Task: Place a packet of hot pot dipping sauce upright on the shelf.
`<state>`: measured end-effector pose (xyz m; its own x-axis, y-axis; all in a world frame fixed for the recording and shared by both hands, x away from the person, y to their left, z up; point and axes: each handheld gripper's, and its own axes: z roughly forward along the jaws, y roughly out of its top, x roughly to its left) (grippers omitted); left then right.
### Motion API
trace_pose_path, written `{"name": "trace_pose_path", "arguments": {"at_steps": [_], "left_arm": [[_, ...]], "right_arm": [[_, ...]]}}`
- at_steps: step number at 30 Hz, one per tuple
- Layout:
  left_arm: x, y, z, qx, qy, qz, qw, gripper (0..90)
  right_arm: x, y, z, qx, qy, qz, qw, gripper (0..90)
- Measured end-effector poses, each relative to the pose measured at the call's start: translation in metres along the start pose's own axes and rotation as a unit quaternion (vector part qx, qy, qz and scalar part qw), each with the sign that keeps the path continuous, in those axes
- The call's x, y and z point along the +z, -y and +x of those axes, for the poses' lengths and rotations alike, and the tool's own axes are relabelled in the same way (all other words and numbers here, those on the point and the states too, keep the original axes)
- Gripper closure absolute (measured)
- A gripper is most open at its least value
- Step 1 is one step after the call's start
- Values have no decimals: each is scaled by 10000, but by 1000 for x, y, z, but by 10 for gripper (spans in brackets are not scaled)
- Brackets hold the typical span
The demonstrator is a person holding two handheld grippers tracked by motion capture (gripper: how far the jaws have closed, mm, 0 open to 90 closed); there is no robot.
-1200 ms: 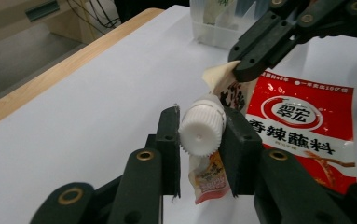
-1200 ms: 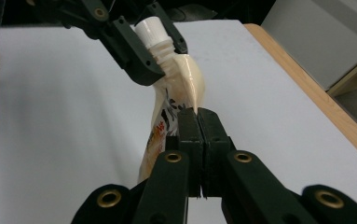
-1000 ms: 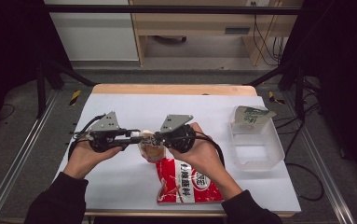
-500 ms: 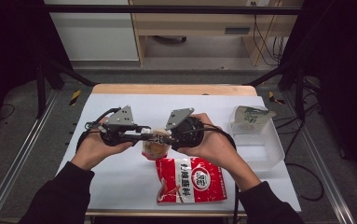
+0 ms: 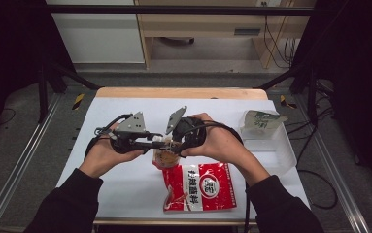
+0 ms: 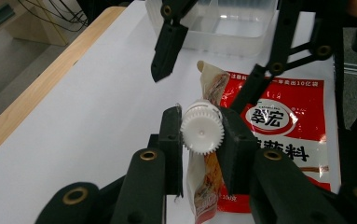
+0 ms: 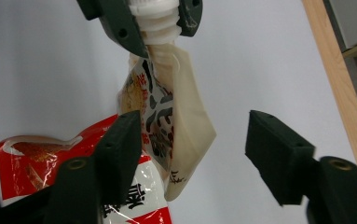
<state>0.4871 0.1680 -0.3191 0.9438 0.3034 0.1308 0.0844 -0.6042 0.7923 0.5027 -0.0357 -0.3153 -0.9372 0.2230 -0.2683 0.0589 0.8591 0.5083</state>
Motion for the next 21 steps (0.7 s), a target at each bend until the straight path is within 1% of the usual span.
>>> {"name": "trace_pose_path", "arguments": {"at_steps": [1, 3, 4, 6, 8, 12, 17, 21], "left_arm": [[0, 0, 0, -4, -1, -5, 10000, 730], [0, 0, 0, -2, 9, -10, 10000, 729], [0, 0, 0, 5, 17, -14, 10000, 730], [1, 0, -1, -8, 7, -34, 10000, 729], [1, 0, -1, -31, 10, -60, 10000, 729], [2, 1, -1, -69, -5, -107, 9999, 729], [2, 0, -1, -108, 8, -214, 9997, 729], [1, 1, -1, -122, -21, -256, 9996, 728]], "right_arm": [[1, 0, -1, 26, -45, -4, 10000, 488], [2, 1, -1, -18, -65, 7, 10000, 549], [2, 0, -1, -56, -108, -28, 9999, 594], [2, 0, 1, -47, -198, -80, 9998, 669], [1, -1, 1, -68, -213, -60, 9997, 732], [-2, -1, 0, -65, -280, 6, 9996, 797], [-6, -4, 0, -69, -267, 81, 9996, 803], [-9, -5, 0, -110, -237, 75, 9996, 854]]}}
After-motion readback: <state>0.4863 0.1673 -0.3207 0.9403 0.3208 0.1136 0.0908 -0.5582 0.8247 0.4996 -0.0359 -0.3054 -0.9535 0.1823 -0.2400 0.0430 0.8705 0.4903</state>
